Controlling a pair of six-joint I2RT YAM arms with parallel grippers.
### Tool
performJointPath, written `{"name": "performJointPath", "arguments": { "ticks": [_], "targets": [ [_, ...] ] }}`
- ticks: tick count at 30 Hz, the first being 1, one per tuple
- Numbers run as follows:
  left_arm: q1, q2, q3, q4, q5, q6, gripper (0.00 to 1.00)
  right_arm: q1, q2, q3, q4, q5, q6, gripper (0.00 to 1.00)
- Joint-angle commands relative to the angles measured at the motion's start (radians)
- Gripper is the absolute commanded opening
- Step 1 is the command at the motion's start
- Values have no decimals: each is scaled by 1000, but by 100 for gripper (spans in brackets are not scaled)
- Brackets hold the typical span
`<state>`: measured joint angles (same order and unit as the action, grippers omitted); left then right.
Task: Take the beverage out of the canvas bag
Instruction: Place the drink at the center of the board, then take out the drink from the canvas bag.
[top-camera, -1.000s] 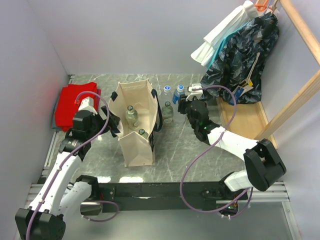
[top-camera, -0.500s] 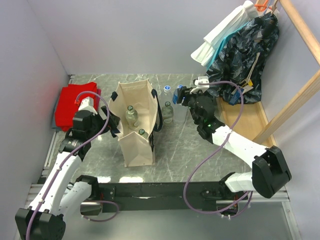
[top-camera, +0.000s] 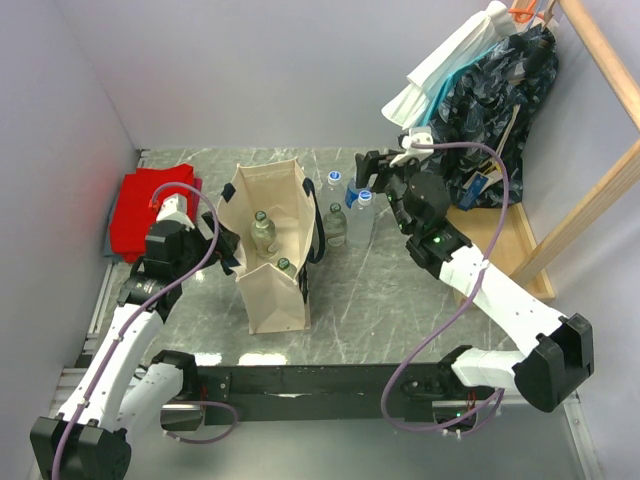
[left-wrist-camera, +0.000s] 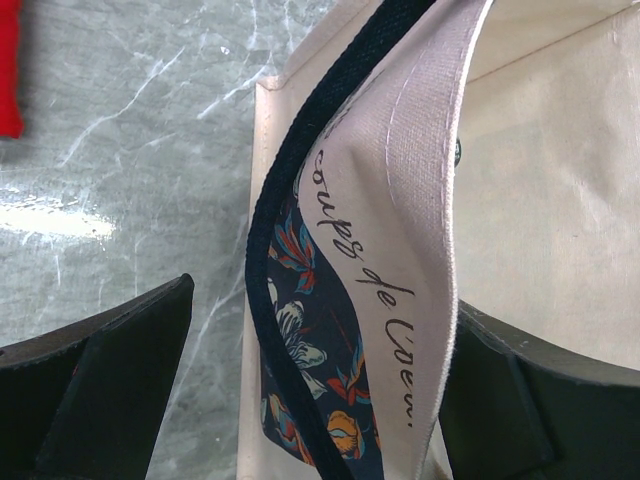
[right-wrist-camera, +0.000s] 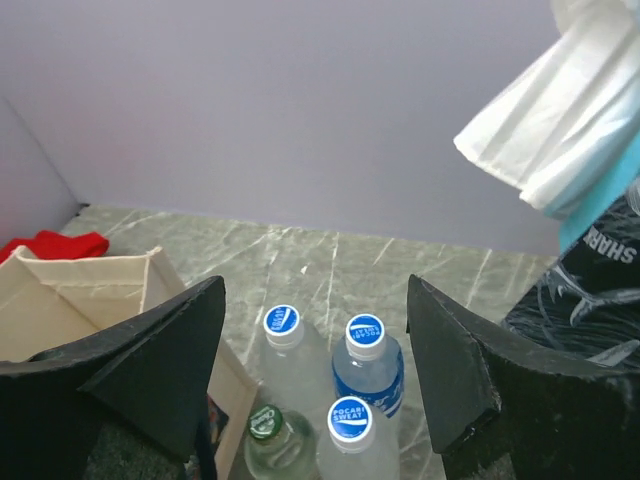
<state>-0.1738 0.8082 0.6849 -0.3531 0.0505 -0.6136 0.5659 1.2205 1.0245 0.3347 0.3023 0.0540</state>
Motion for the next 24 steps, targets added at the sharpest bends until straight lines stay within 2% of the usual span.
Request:
{"name": "performJointPath", "arguments": {
  "ticks": [1,9,24],
  "targets": [
    [-4,-17,36,-9,-29,23,99,5,-9,94,-106,-60,-11,80],
    [-4,-17,33,-9,-32,25,100,6,40,300,-357,-221,-32,81],
    [-4,-15,28,-3,-23,23,99,12,148,584,-661,-330,-36,80]
  ]
}}
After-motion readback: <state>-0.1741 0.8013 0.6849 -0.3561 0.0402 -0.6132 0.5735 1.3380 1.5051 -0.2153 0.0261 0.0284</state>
